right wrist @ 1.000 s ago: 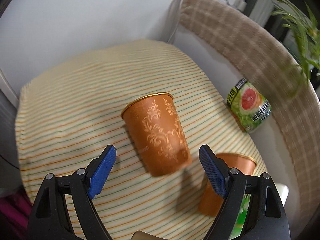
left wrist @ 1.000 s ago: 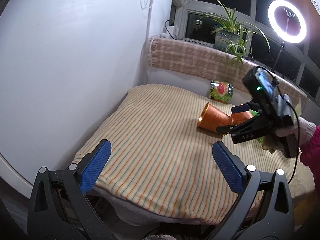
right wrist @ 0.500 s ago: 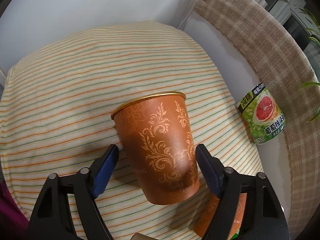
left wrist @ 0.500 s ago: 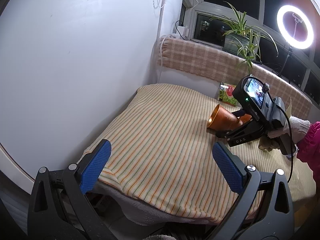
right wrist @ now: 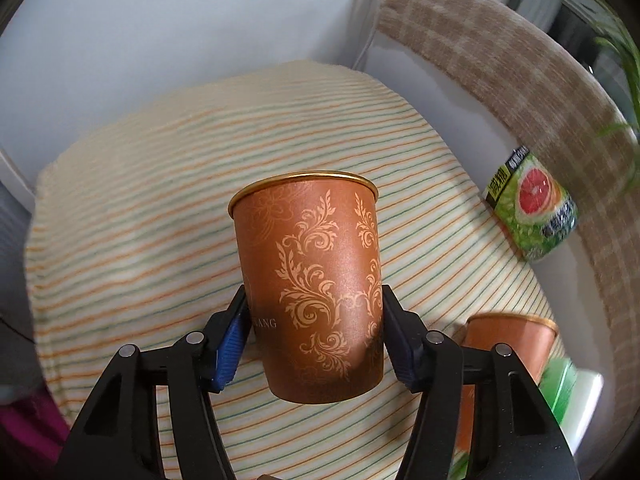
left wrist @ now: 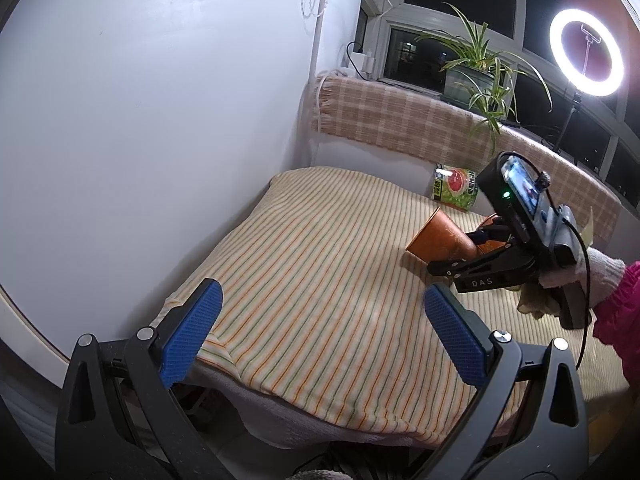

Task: Flip cup upright
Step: 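Lift the orange cup with the right tool and carry it toward the left tool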

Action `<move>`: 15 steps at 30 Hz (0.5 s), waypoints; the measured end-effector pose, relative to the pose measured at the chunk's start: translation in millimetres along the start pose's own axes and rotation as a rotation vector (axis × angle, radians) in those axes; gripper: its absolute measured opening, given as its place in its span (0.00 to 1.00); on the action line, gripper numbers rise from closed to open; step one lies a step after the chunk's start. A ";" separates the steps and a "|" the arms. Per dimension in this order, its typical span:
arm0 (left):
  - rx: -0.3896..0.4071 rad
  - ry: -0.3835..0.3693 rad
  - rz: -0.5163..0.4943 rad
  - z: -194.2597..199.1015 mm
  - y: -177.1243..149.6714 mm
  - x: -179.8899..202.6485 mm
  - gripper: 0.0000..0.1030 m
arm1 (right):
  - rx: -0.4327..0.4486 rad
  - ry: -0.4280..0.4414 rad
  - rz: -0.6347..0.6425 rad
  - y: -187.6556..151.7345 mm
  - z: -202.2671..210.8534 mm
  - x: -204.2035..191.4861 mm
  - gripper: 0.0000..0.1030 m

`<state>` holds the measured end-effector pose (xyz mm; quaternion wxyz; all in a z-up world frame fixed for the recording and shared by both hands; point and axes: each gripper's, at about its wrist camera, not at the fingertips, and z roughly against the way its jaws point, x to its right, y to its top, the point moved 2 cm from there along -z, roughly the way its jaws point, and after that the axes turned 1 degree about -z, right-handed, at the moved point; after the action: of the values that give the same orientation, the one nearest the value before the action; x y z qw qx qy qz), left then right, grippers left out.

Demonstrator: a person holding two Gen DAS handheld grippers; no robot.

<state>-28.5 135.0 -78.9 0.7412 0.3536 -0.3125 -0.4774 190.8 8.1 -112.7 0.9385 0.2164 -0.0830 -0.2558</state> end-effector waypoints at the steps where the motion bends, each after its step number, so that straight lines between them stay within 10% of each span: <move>1: 0.001 -0.002 -0.001 0.3 0.3 0.5 1.00 | 0.014 0.008 -0.026 -1.8 4.8 0.6 0.58; 15: -0.010 -0.069 -0.030 -3.2 -2.7 22.4 1.00 | 0.188 0.137 -0.572 -87.8 78.4 4.1 0.58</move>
<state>-19.4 114.1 -80.1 0.7245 0.3379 -0.3303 -0.5019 134.3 -90.6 -81.9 0.8077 0.3335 0.0214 -0.4857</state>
